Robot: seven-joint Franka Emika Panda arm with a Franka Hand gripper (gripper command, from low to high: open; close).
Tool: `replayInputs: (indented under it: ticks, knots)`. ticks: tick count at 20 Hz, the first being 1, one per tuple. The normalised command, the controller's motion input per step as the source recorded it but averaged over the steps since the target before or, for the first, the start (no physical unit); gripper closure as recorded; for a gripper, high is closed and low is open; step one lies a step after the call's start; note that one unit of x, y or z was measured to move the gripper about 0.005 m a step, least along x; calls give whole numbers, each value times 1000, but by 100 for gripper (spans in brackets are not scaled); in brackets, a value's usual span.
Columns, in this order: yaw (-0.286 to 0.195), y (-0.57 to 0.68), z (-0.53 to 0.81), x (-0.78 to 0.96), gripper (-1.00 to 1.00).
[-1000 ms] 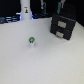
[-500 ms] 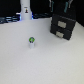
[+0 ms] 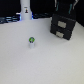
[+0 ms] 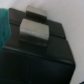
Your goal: Open the kcup holder, insert the kcup into the holder, and close the kcup holder
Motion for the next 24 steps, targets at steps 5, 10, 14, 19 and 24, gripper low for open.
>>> replayInputs:
  ticks: [5,10,14,19,24]
  knots:
    - [-151,473,-287,-4,-100]
    - [-125,315,-318,-63,-100]
    - [-85,221,-337,-148,-100]
    - [-33,102,-308,-231,-100]
    - [-5,-6,-297,-290,-100]
